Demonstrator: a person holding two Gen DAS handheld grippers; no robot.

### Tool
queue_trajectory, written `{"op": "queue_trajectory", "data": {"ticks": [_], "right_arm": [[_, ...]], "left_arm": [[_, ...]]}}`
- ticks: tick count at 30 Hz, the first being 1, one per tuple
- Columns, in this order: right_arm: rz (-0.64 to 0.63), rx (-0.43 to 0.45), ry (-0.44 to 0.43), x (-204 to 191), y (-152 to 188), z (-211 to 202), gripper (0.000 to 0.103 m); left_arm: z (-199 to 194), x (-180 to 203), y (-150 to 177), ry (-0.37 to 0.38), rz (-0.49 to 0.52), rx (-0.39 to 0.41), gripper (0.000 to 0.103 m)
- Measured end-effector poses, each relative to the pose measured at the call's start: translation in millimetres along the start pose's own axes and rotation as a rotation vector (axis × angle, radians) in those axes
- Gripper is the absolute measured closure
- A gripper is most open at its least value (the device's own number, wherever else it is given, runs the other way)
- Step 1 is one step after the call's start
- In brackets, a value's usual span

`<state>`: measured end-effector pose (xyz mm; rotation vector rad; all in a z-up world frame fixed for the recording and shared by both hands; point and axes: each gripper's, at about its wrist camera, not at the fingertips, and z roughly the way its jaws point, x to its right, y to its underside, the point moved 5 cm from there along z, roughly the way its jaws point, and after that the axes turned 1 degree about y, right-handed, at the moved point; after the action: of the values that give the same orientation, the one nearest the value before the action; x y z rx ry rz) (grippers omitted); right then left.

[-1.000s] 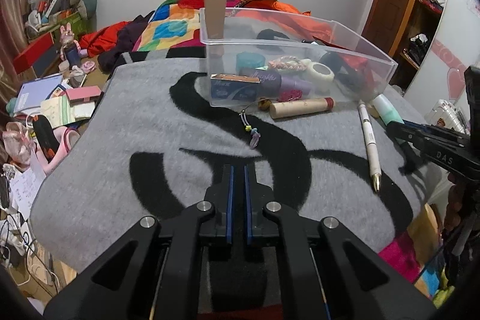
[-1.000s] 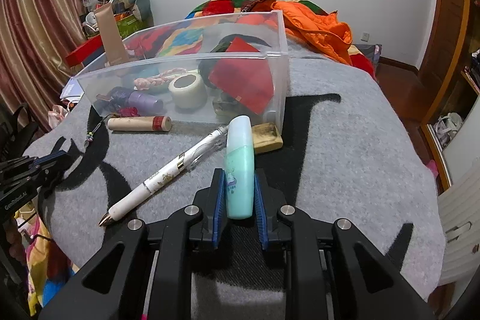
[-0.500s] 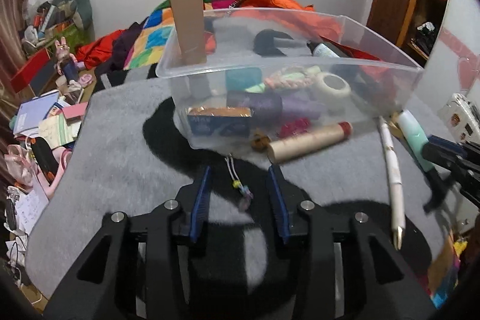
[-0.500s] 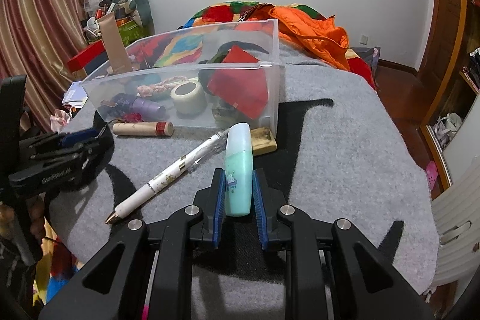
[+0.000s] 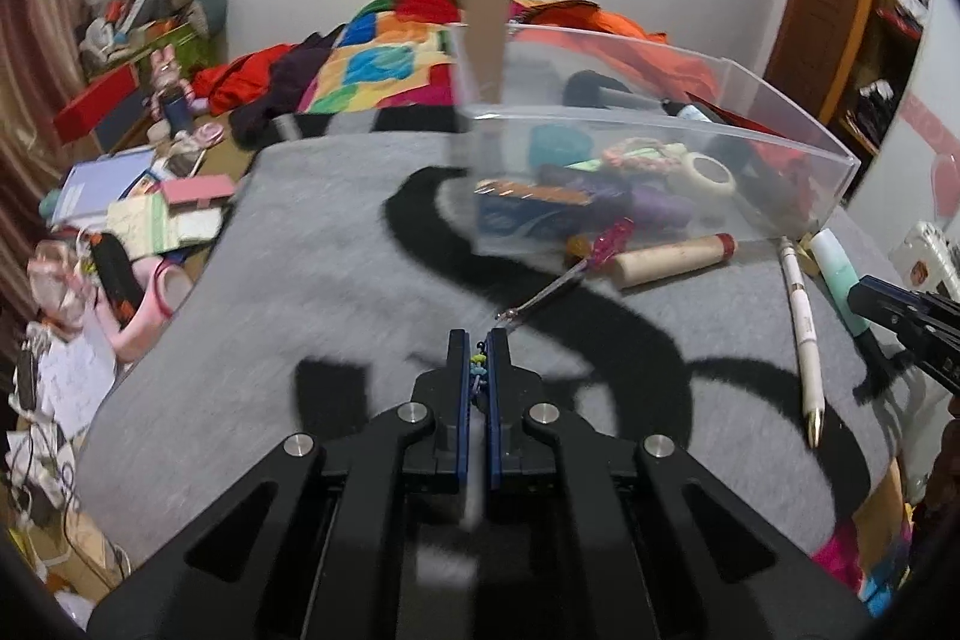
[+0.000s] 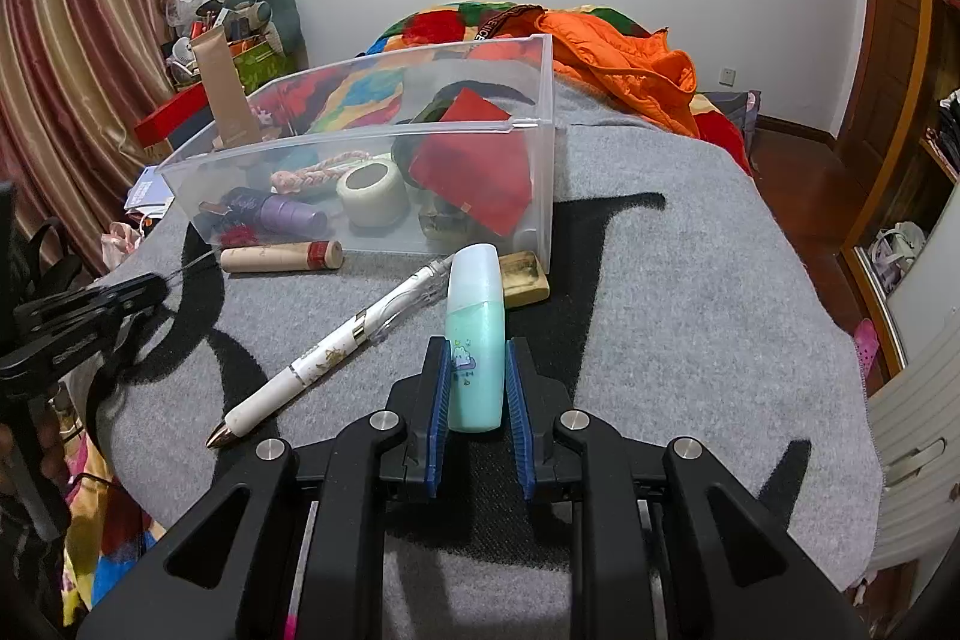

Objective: Organize objects
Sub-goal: 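Grasp the pink charm's string with the left gripper while the right holds the mint bottle, then lift the pink charm with the left gripper while the right carries the mint bottle over the clear box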

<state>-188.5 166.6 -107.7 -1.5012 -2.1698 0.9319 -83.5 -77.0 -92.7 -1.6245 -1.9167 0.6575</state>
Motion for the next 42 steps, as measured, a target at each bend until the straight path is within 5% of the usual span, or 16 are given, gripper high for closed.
{"op": "queue_trajectory", "data": {"ticks": [8, 13, 19, 25, 32, 37, 42], "right_arm": [[-0.002, -0.004, 0.003, 0, 2, 0, 0.086], [-0.005, -0.020, -0.008, 0, 4, 0, 0.086], [-0.004, -0.065, -0.012, 0, 9, 2, 0.081], [-0.017, -0.053, 0.006, -1, 5, 5, 0.077], [-0.008, -0.048, 0.014, 0, 0, 16, 0.077], [-0.012, -0.027, 0.025, 0, 0, 15, 0.080], [-0.001, -0.008, 0.019, 2, -2, 8, 0.080]], "left_arm": [[-32, -19, 31, 0.061, -0.033, -0.022, 0.099], [-38, -9, 24, 0.079, 0.002, -0.027, 0.096], [-22, 7, -1, 0.077, 0.052, -0.011, 0.067], [17, 16, -12, 0.065, 0.091, -0.073, 0.067], [30, 17, -20, 0.073, 0.092, -0.051, 0.066], [25, 22, -17, 0.056, 0.125, -0.021, 0.081], [16, 23, -14, 0.069, 0.109, -0.018, 0.082]]}}
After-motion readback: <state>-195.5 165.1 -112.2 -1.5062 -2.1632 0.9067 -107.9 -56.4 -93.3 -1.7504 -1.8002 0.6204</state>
